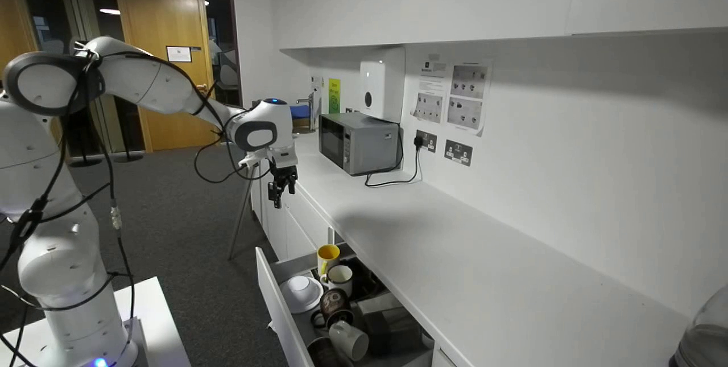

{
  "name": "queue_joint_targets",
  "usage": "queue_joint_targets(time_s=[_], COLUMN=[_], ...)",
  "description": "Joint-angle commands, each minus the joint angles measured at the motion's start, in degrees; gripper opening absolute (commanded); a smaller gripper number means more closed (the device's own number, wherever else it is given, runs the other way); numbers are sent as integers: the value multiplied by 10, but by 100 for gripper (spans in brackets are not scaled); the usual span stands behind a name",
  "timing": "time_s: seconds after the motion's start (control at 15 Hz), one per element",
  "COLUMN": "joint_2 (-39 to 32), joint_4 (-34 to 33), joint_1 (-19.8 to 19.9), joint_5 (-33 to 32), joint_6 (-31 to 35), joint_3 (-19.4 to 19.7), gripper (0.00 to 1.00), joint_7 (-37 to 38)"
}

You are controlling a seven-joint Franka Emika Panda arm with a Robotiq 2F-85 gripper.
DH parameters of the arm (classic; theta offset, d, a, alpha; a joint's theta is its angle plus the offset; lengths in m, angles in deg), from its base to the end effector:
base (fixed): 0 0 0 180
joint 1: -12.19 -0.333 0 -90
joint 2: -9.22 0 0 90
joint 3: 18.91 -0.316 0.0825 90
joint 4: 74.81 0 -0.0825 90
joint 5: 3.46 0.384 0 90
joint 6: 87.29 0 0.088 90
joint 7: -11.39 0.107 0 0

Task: Take four mugs out of the open drawer

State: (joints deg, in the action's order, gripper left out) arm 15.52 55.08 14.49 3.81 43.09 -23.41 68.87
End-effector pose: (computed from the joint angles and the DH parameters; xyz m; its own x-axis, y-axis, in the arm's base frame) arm 0.5125 0.0233 0.4165 0.5063 -0.8621 -0.0202 -0.8543 -0.4982 -0.1484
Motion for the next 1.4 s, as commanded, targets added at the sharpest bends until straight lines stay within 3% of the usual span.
queue_joint_targets(time_s=[0.0, 0.53, 1.33], joint_2=[-10, -36, -134], joint_4=[-8, -27, -88], joint_1=[-9, -12, -18], joint_5=[-1, -1, -80], joint_6=[-1, -2, 60], joint_3=[8, 11, 24], gripper=[100, 100, 100], joint_7=[1, 1, -10])
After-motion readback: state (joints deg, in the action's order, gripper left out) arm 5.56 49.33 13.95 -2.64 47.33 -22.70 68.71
